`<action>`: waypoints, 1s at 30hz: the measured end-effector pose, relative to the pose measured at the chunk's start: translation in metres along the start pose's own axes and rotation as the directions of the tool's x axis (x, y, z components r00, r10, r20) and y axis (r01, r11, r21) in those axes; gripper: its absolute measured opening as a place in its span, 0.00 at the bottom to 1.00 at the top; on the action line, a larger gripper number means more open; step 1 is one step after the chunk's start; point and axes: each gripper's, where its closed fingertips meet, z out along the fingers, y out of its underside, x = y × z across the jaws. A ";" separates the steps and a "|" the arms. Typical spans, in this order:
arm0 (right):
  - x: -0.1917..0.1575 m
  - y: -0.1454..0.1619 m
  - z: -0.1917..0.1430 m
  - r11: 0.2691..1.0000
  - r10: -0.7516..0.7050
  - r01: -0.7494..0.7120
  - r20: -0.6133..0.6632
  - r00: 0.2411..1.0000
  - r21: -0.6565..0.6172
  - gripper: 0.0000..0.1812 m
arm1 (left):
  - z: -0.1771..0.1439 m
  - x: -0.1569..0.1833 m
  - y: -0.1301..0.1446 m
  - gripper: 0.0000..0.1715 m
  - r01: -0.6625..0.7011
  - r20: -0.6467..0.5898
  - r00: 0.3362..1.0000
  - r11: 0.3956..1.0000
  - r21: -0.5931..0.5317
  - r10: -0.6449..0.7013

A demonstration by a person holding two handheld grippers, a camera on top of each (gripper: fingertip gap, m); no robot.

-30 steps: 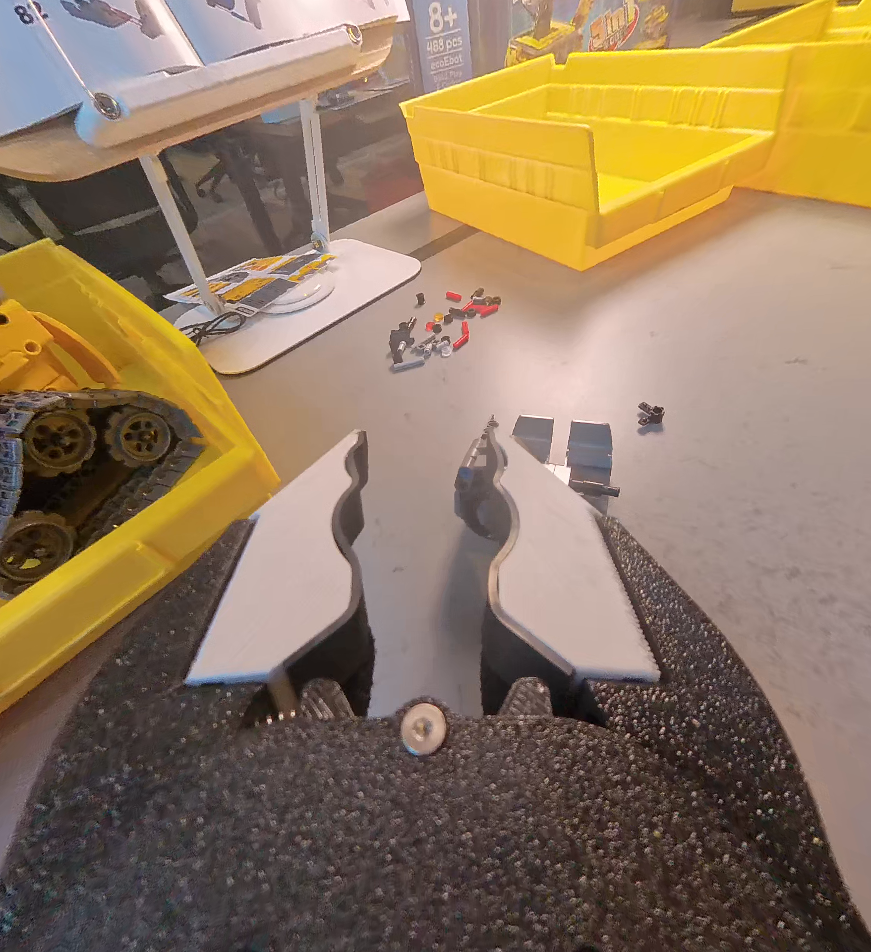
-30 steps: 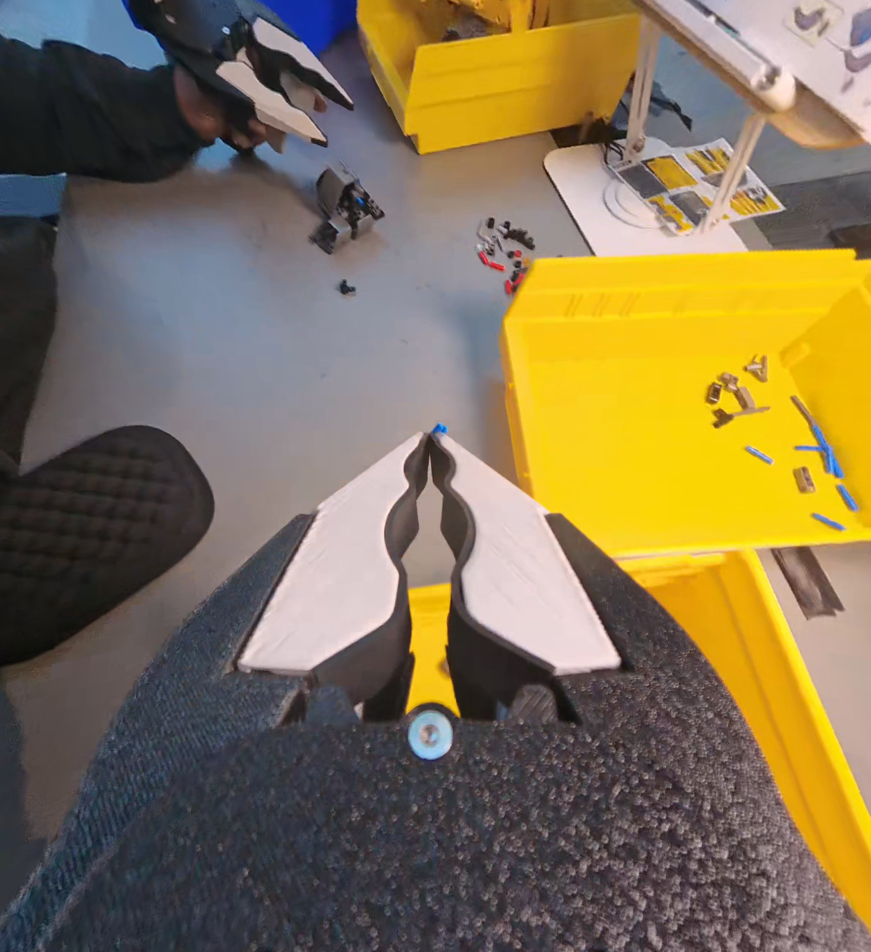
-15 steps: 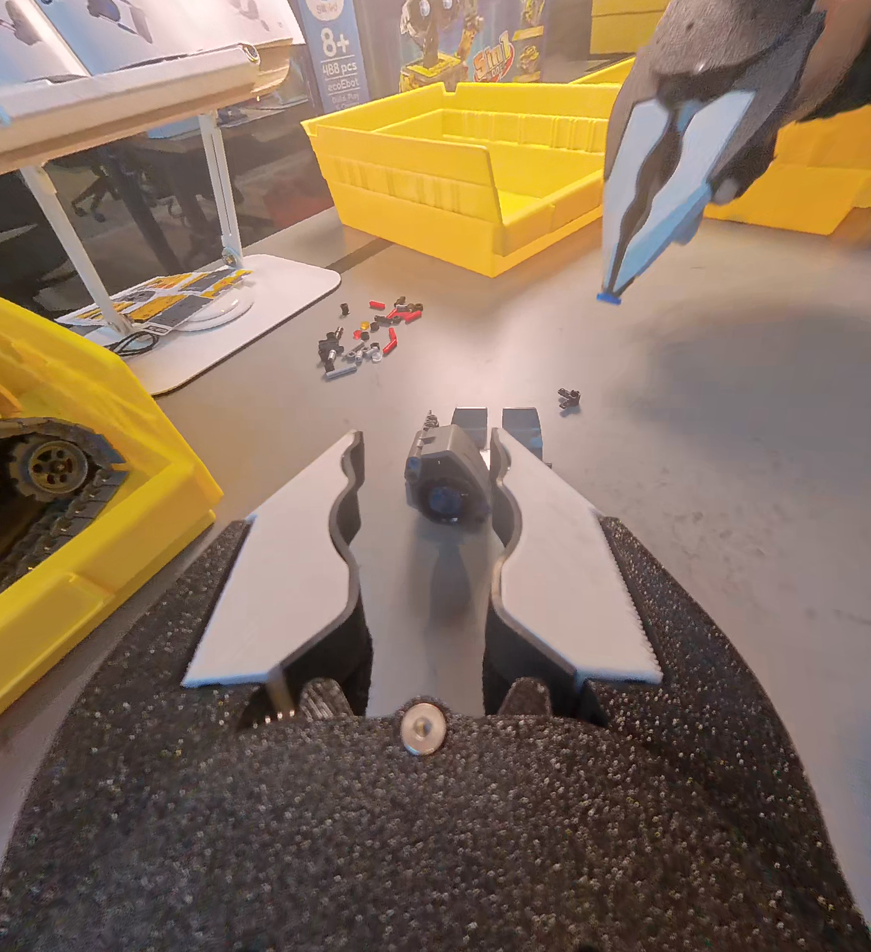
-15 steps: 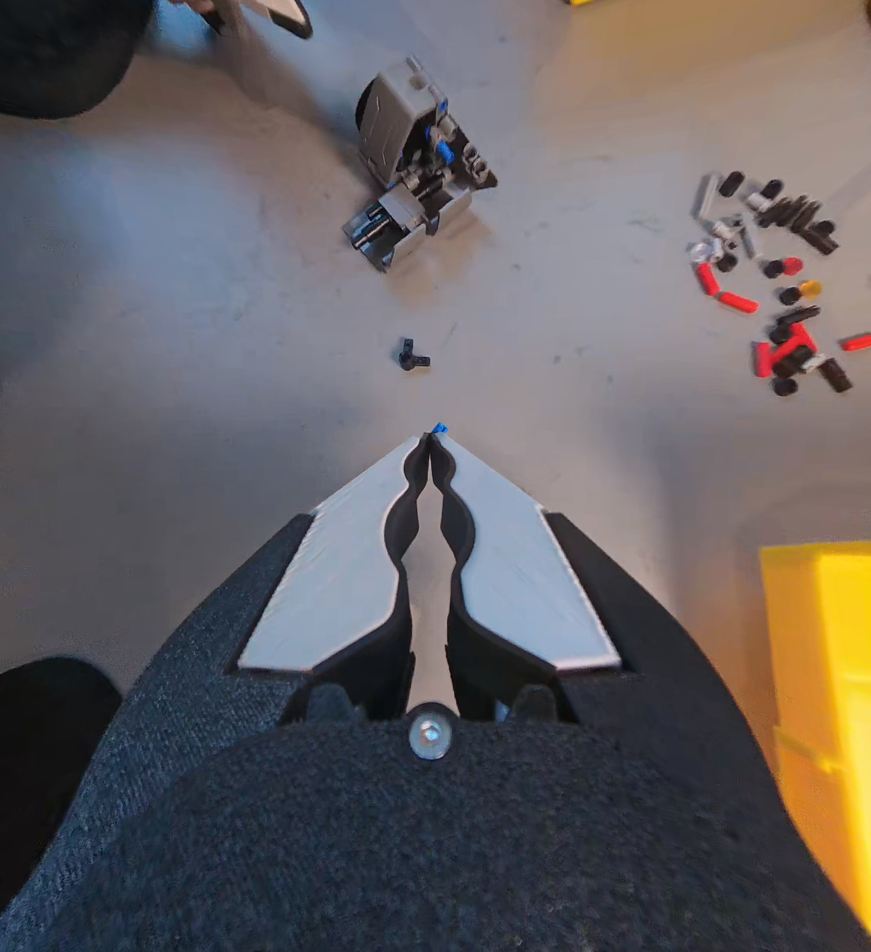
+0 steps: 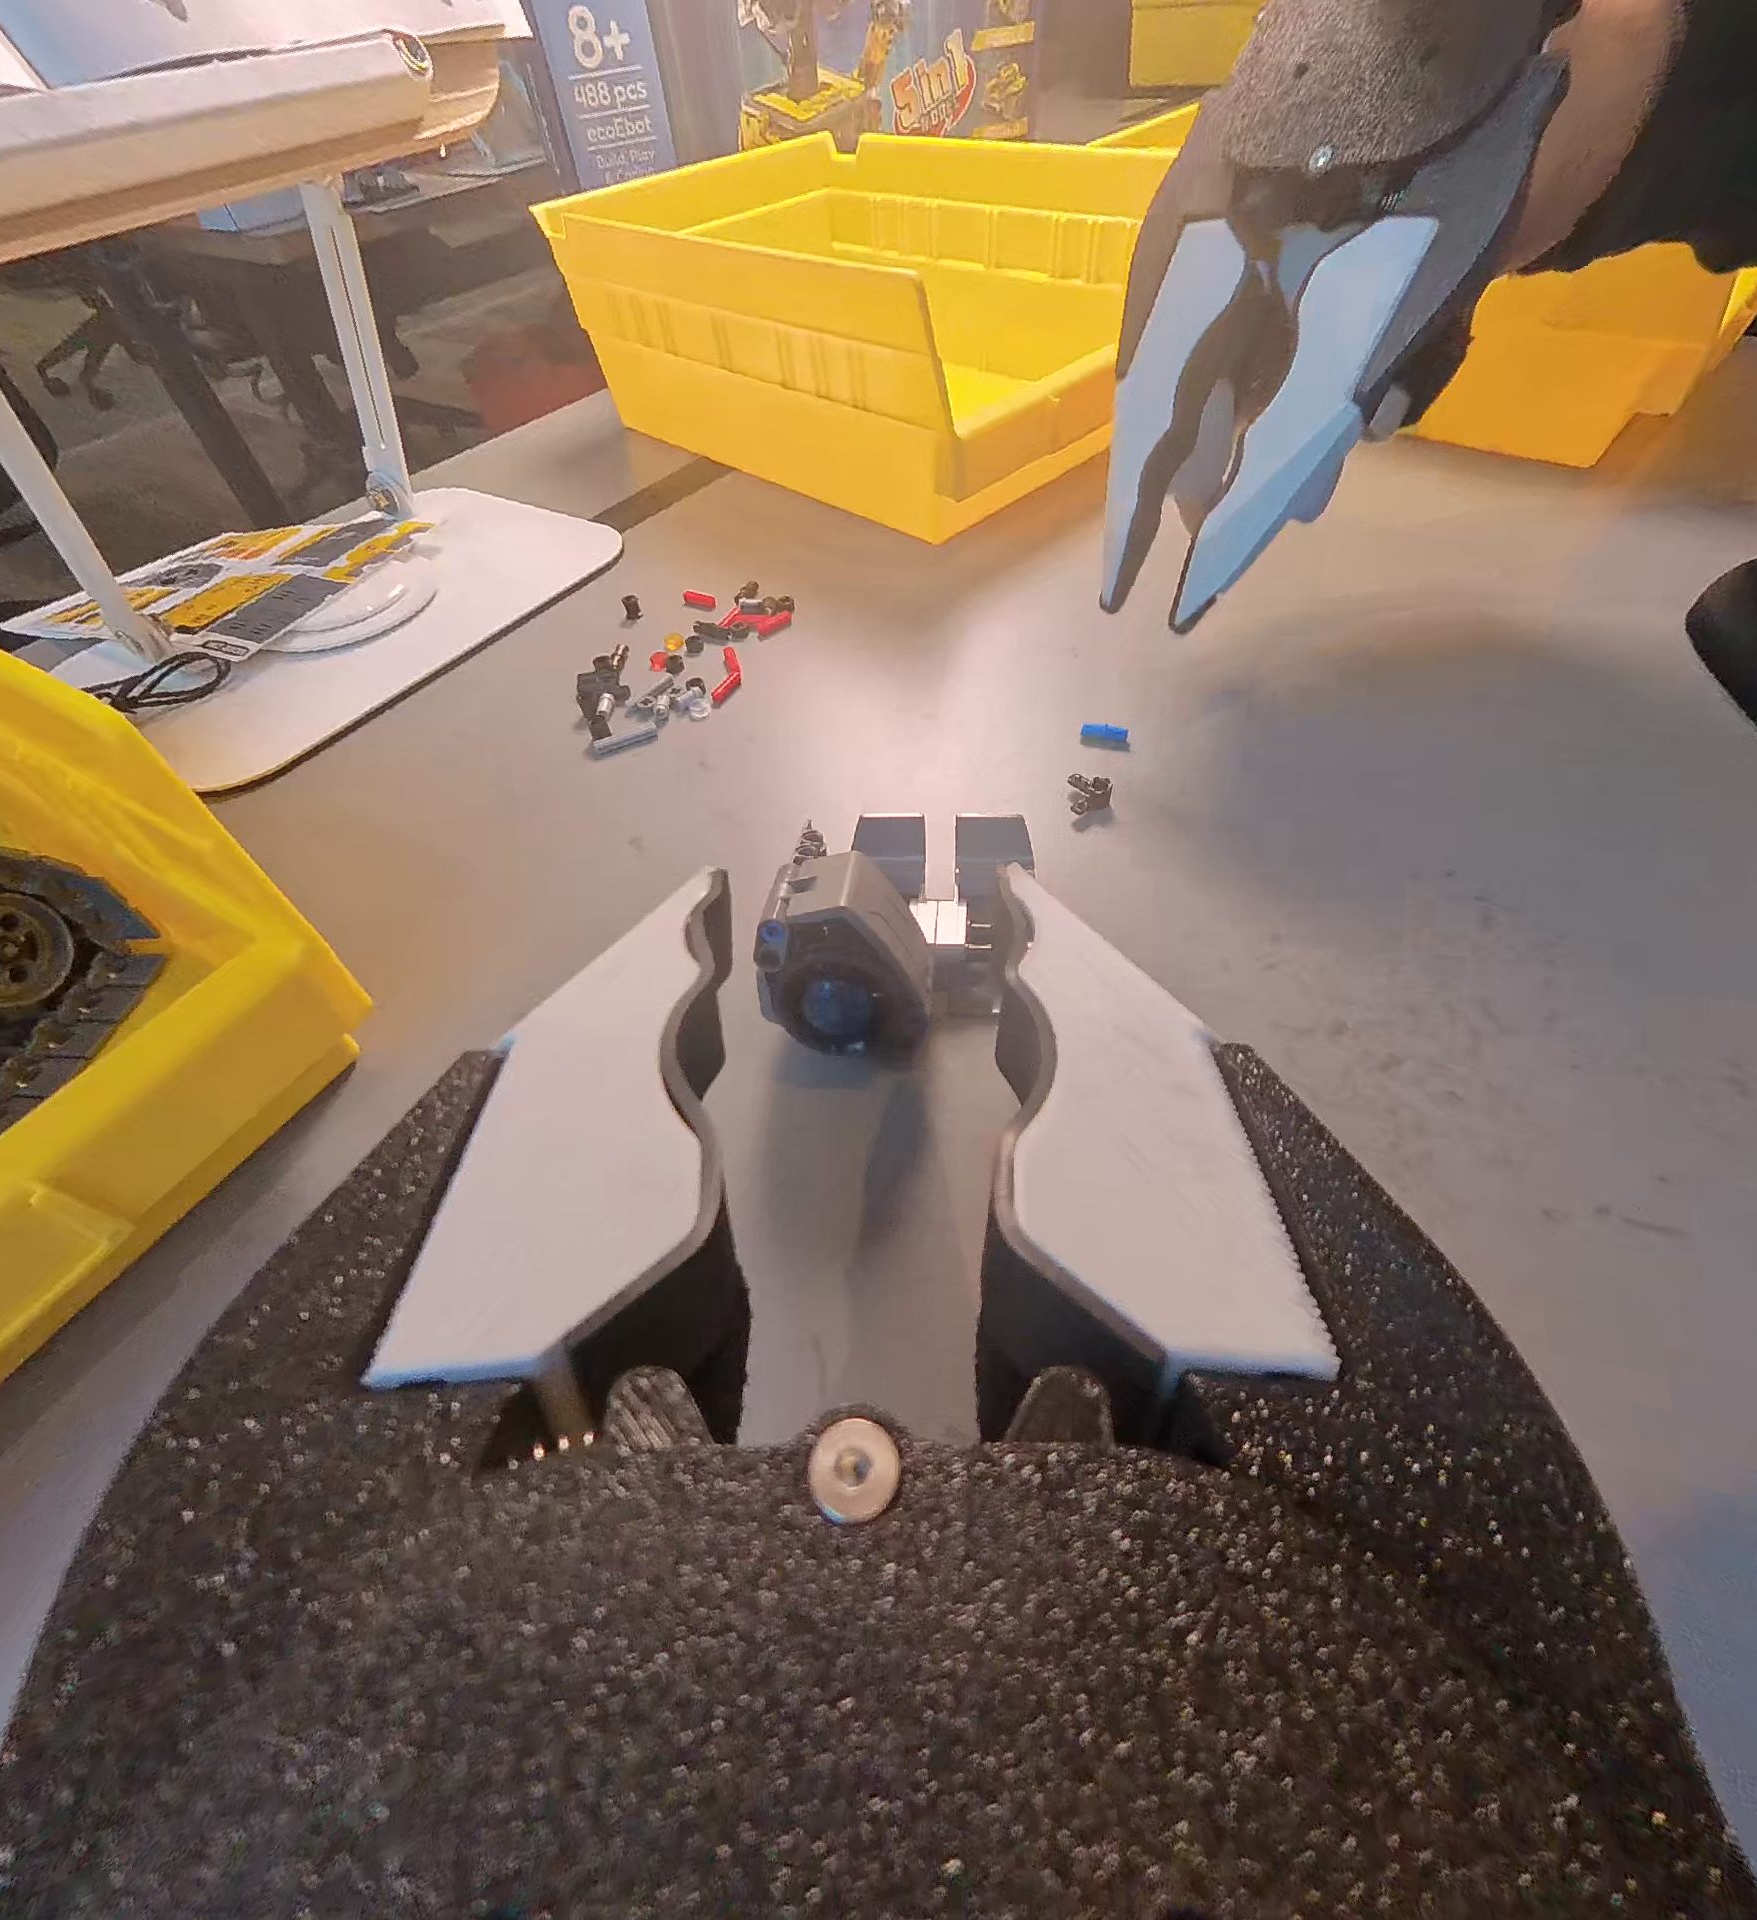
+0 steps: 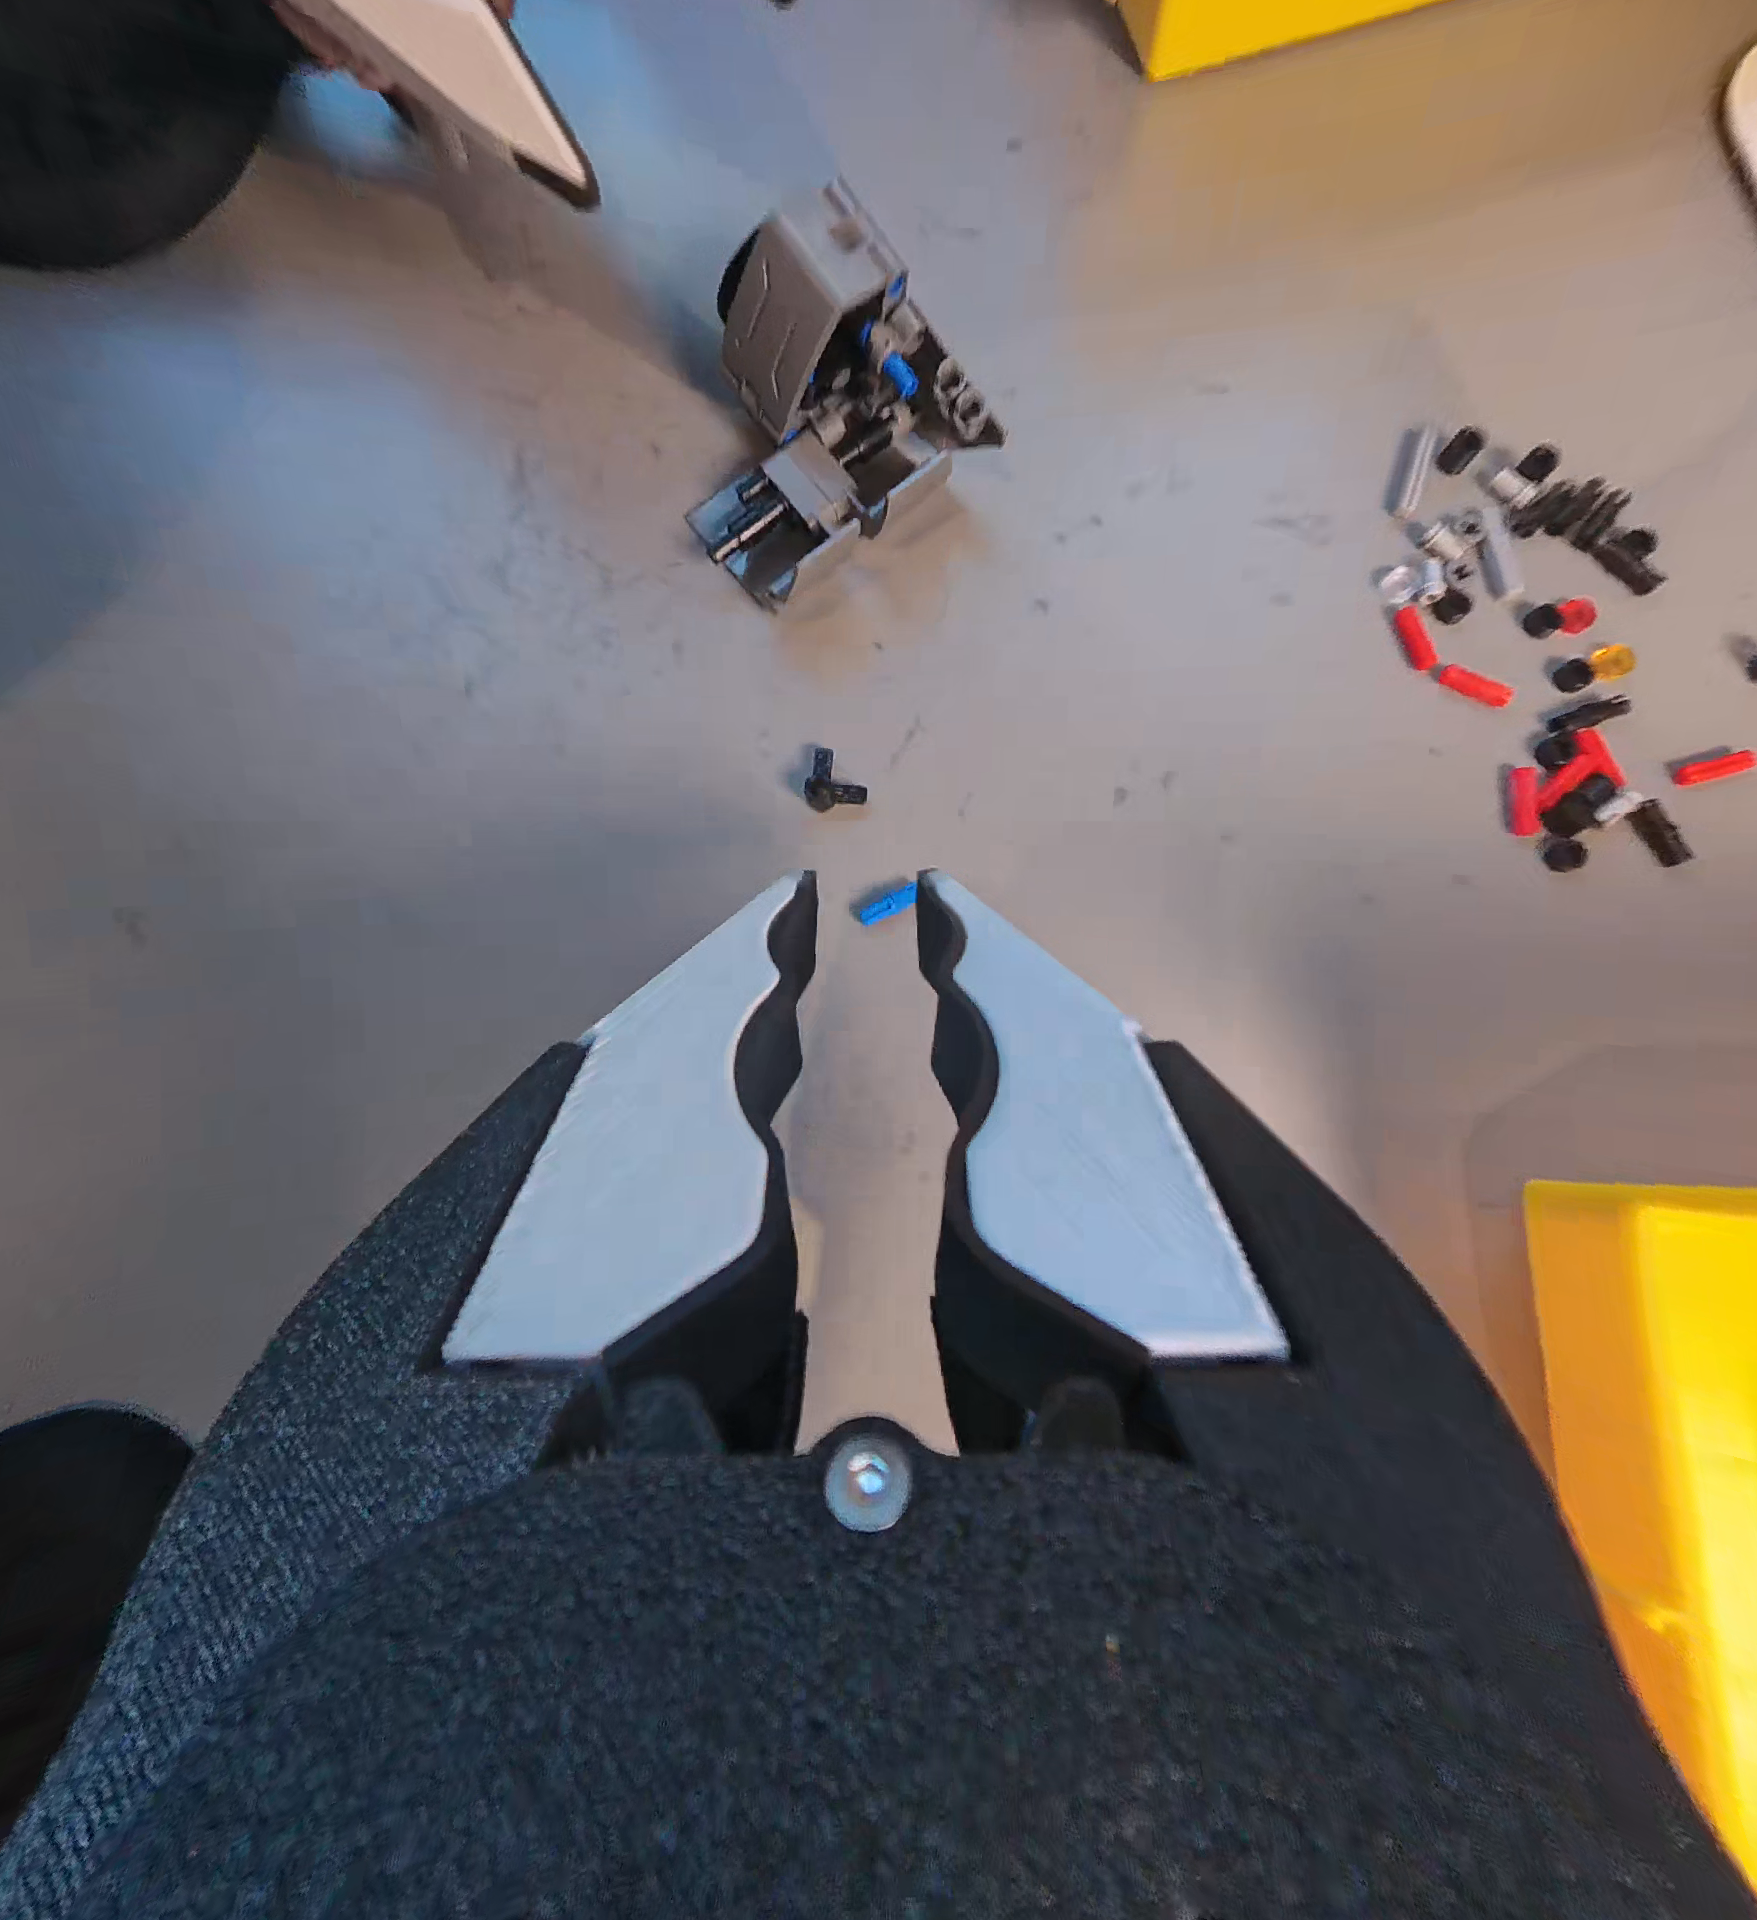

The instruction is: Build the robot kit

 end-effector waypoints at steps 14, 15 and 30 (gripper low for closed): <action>-0.013 -0.037 -0.121 0.866 0.165 0.006 -0.297 0.940 0.500 0.22 | -0.008 -0.012 -0.002 0.29 0.015 0.059 0.998 1.000 0.016 -0.016; -0.013 -0.034 -0.129 0.859 0.178 0.016 -0.328 0.928 0.512 0.23 | -0.009 -0.012 -0.002 0.29 0.014 0.060 0.998 1.000 0.017 -0.015; 0.042 0.059 -0.247 0.916 0.387 -0.059 -0.837 0.388 0.396 0.44 | -0.005 -0.011 0.000 0.29 0.012 0.060 0.998 1.000 0.009 -0.013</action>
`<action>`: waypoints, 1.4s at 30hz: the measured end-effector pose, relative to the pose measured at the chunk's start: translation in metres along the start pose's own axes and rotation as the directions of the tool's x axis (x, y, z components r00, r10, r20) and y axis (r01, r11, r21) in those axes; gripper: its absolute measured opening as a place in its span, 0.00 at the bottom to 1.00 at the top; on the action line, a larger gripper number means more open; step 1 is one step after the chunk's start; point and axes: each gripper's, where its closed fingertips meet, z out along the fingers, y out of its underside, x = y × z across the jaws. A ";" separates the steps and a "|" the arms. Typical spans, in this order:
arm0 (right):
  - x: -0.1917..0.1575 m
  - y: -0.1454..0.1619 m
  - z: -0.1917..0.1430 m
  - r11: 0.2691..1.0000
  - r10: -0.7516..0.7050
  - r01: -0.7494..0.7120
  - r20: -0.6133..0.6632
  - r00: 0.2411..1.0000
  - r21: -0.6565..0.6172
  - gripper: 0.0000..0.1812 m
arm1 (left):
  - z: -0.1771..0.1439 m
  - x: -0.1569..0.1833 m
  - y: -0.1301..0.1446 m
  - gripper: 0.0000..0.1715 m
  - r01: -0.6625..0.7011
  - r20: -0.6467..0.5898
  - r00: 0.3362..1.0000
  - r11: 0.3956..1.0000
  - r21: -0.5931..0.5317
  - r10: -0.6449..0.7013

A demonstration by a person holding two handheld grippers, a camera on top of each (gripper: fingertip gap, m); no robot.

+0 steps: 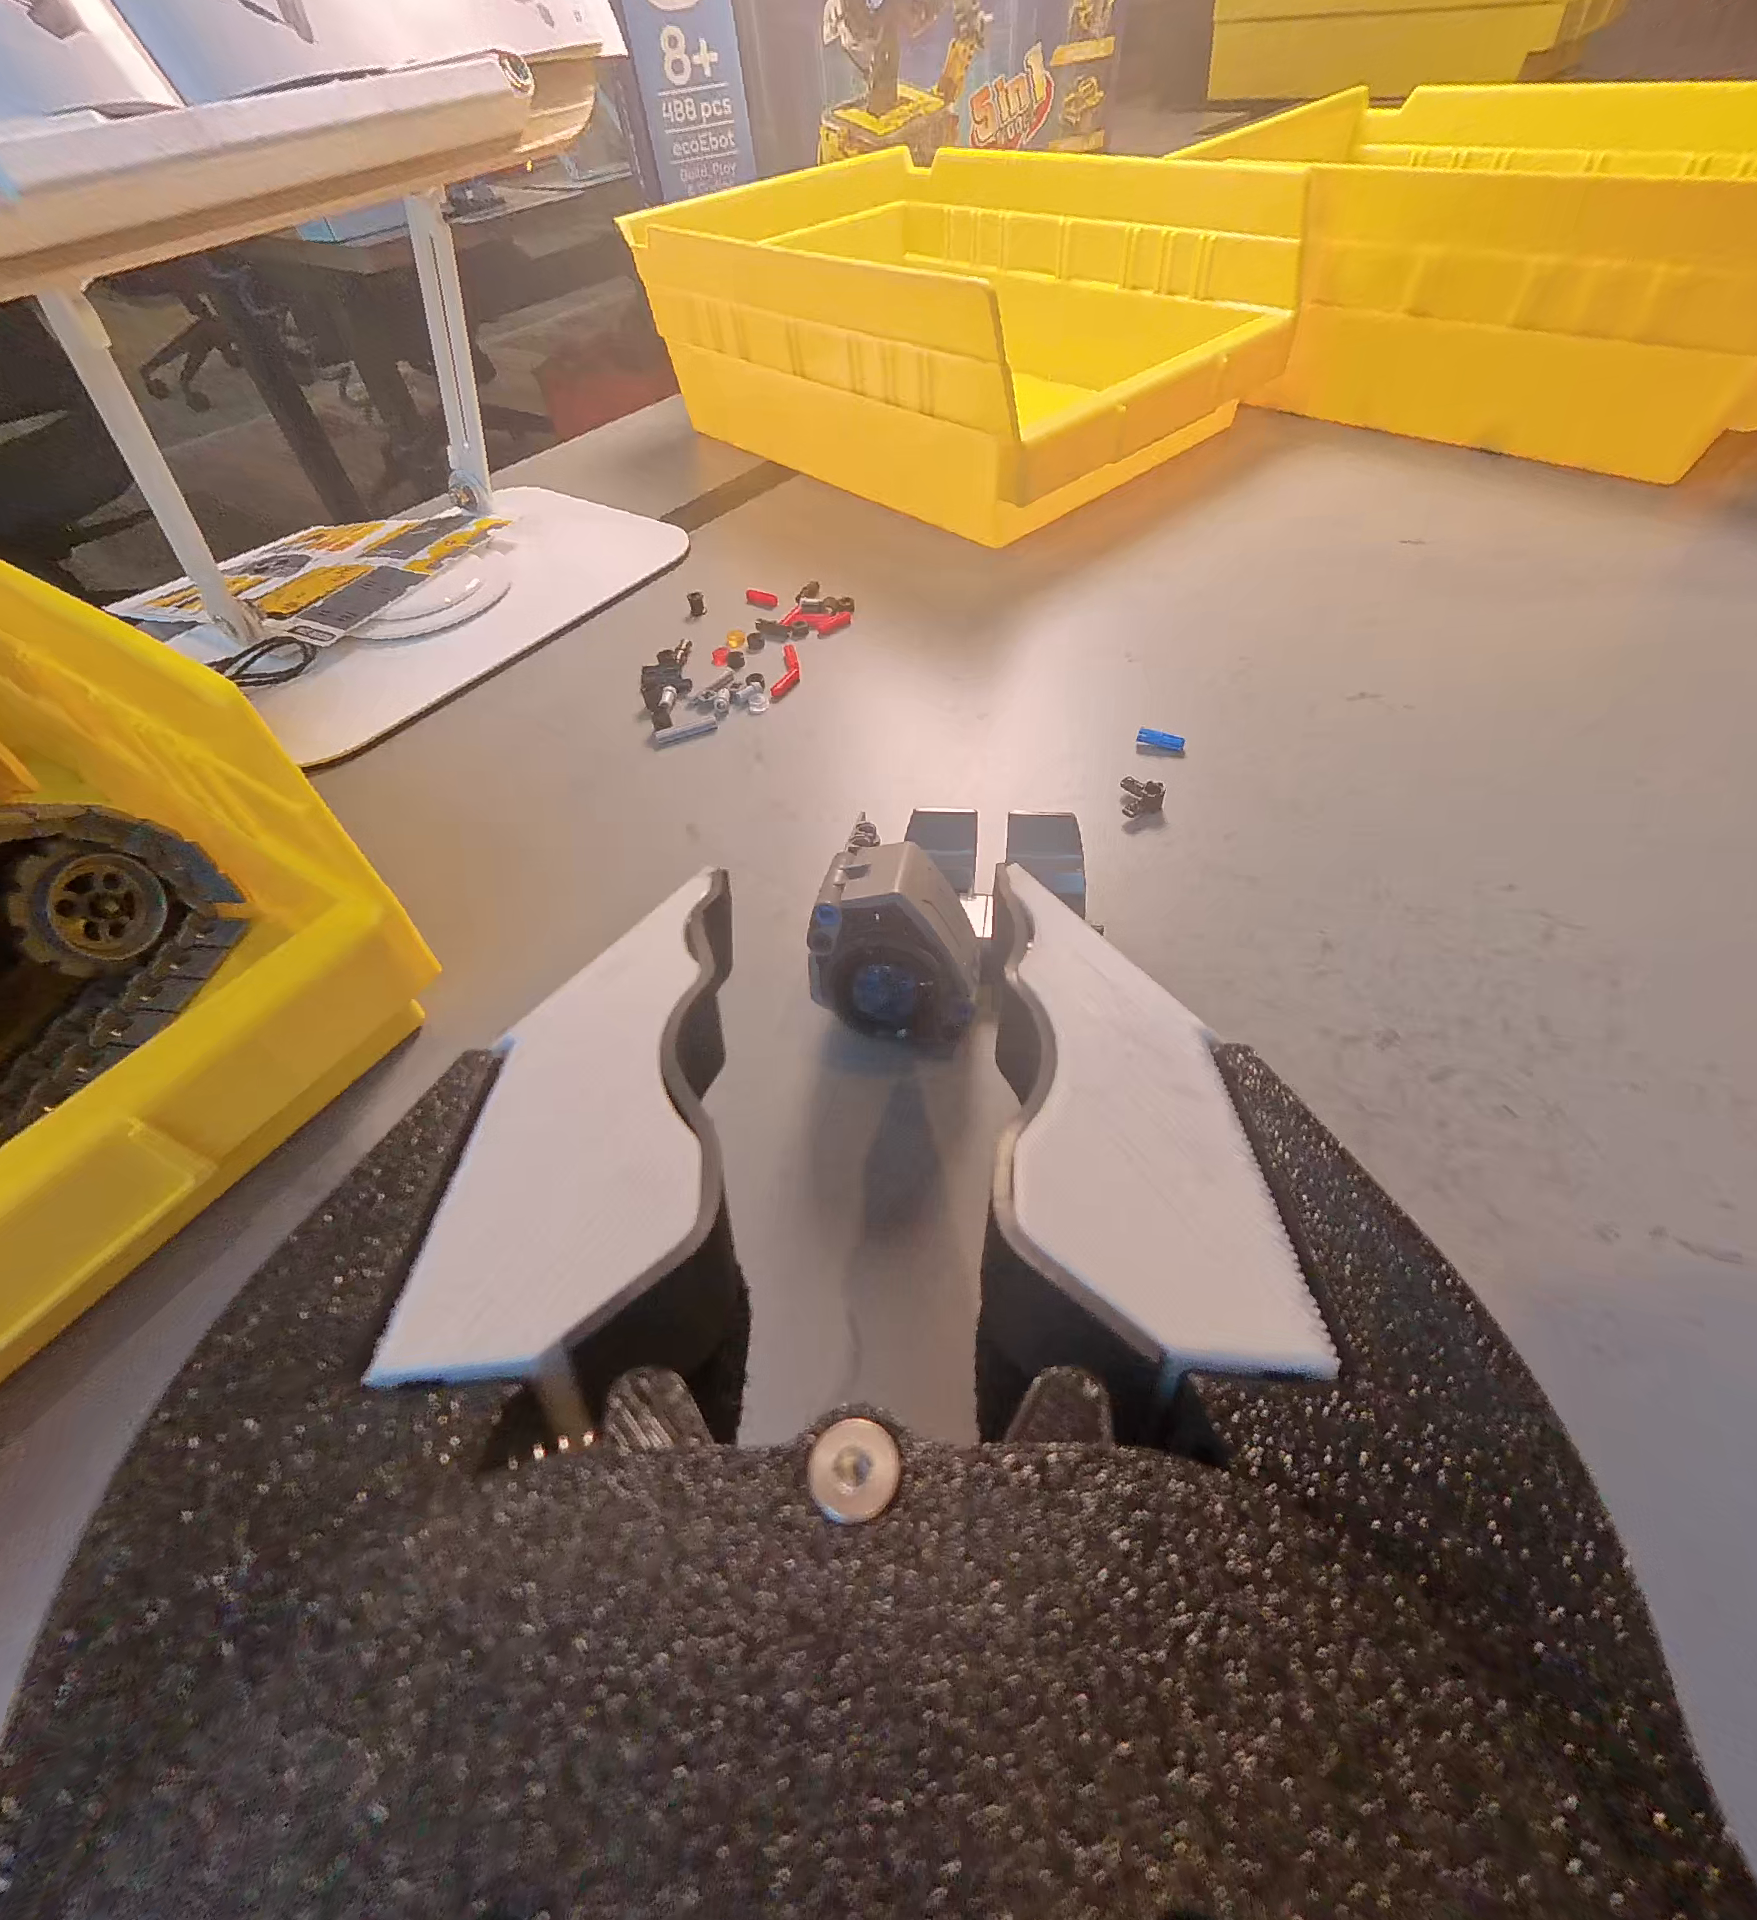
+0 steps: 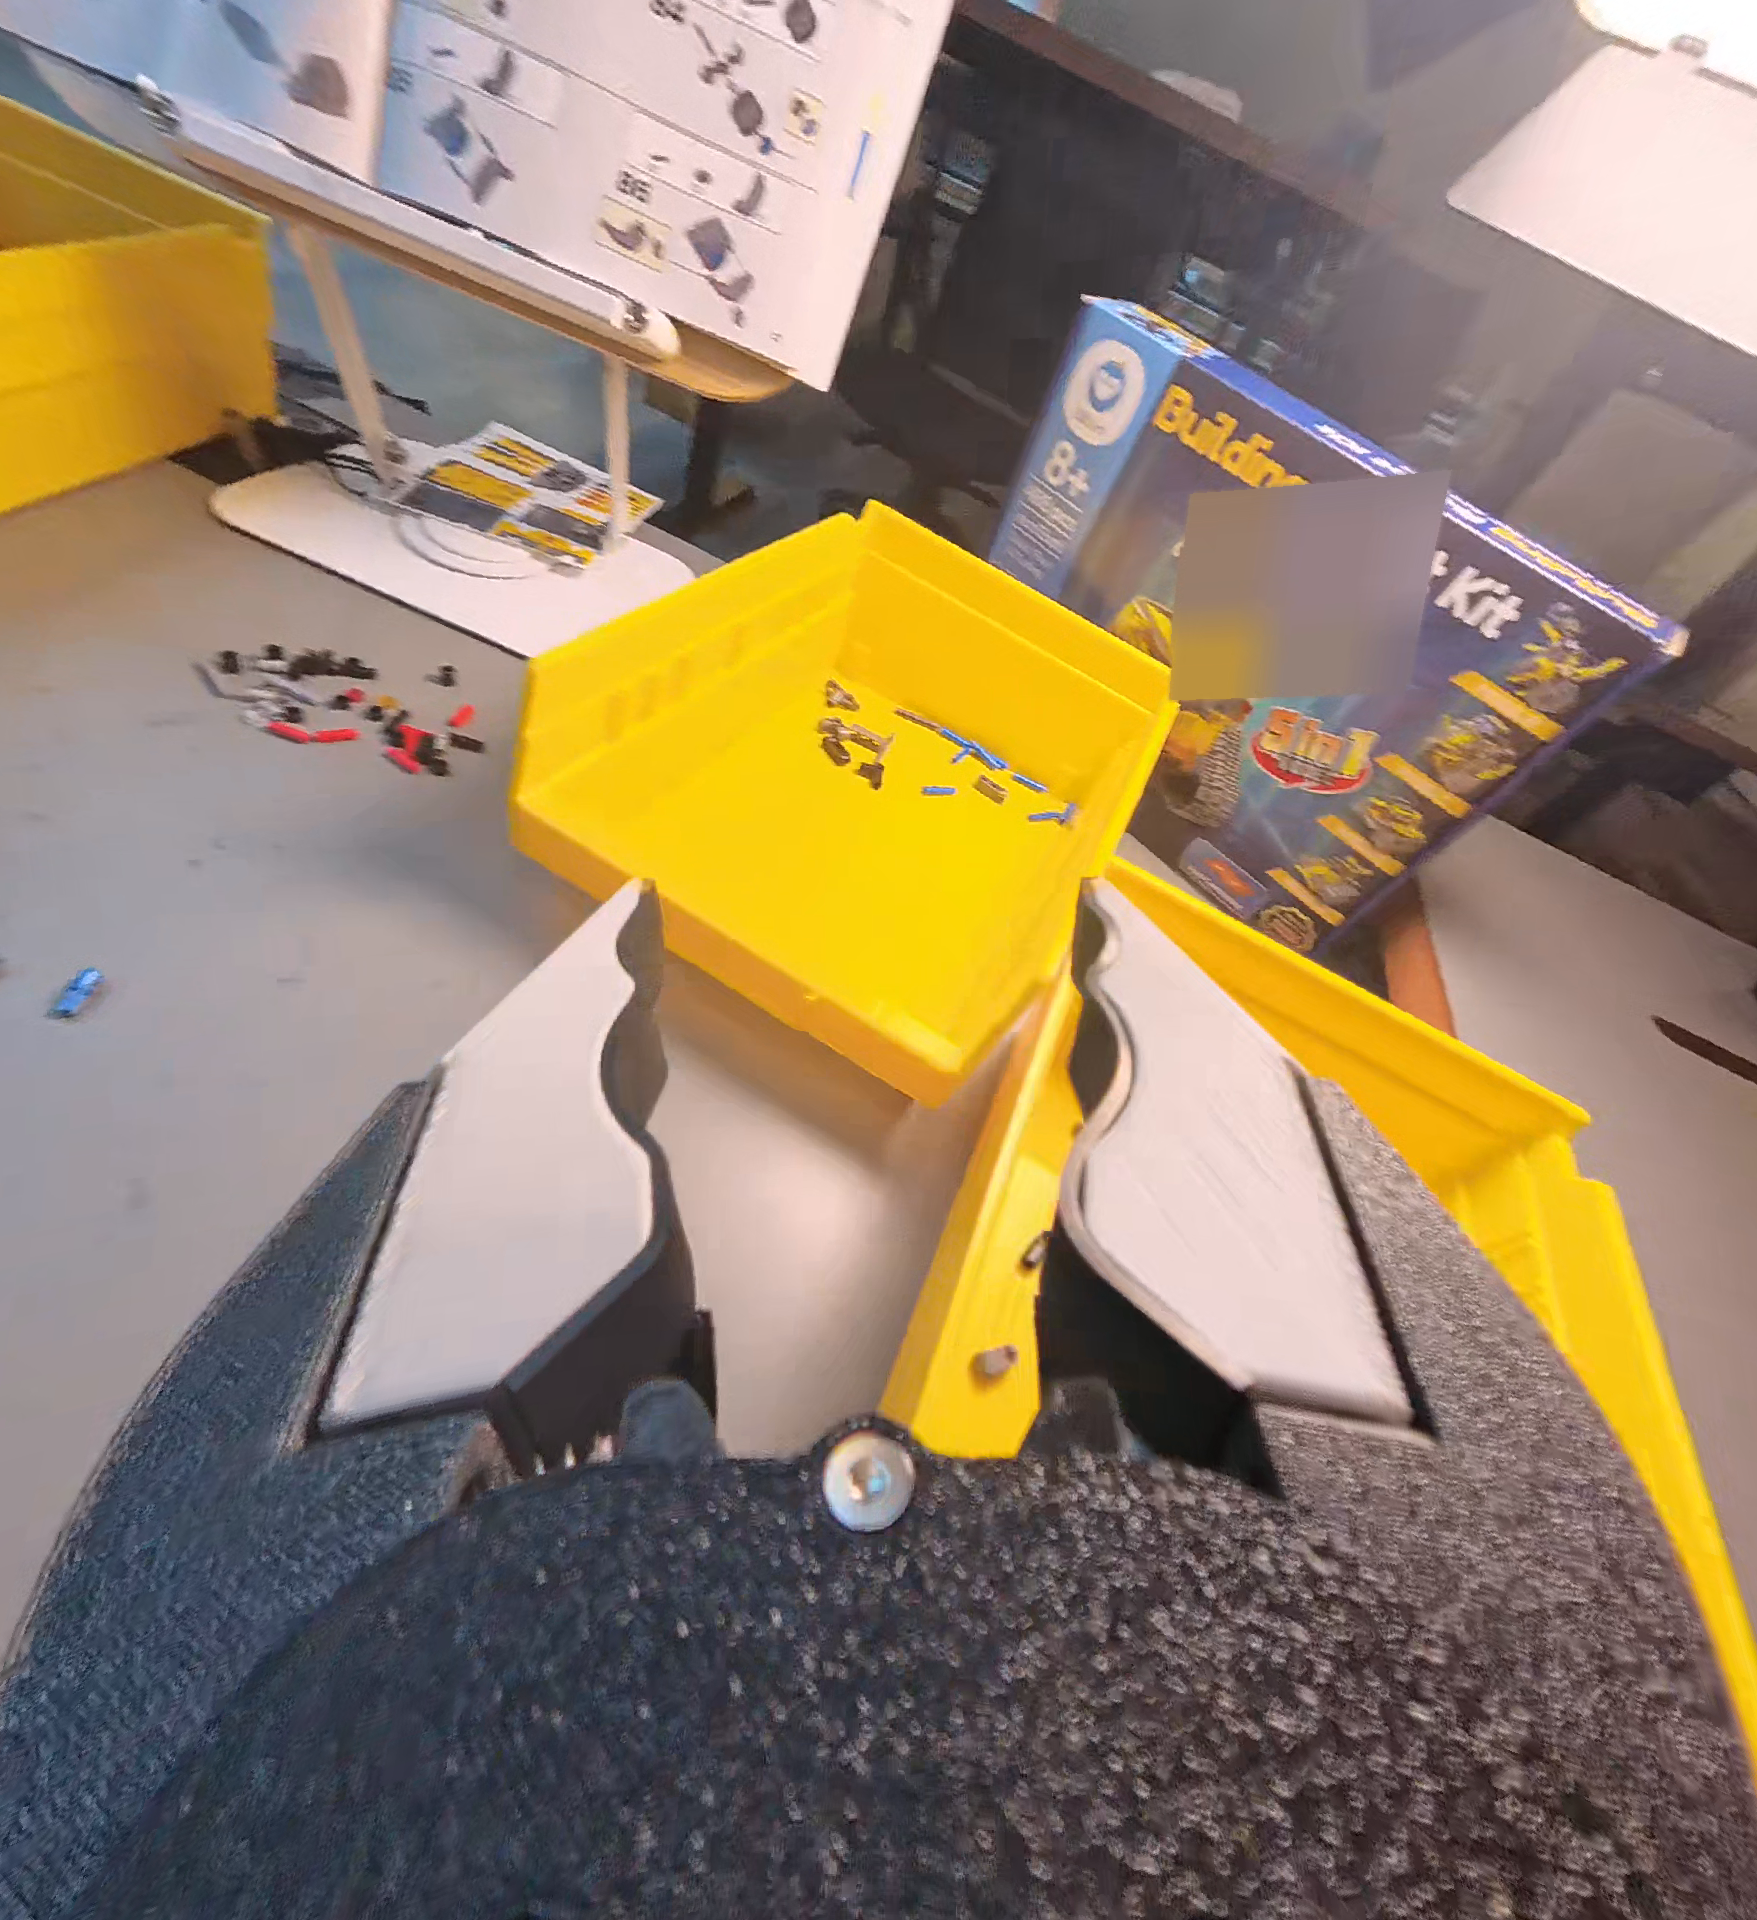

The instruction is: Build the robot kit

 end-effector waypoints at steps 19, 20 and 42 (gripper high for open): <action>0.057 -0.013 0.118 0.988 0.073 -0.086 -0.102 0.992 -0.128 0.29 | -0.002 -0.001 0.001 0.28 0.005 0.003 1.000 1.000 -0.001 -0.005; 0.063 -0.013 0.122 0.986 0.067 -0.082 -0.107 0.992 -0.143 0.29 | -0.002 -0.001 0.000 0.28 0.008 0.004 1.000 1.000 0.001 -0.008; 0.022 0.076 0.088 0.637 -0.550 0.663 0.371 0.748 -0.394 0.24 | 0.003 -0.006 0.002 0.28 0.018 0.016 1.000 1.000 -0.017 -0.017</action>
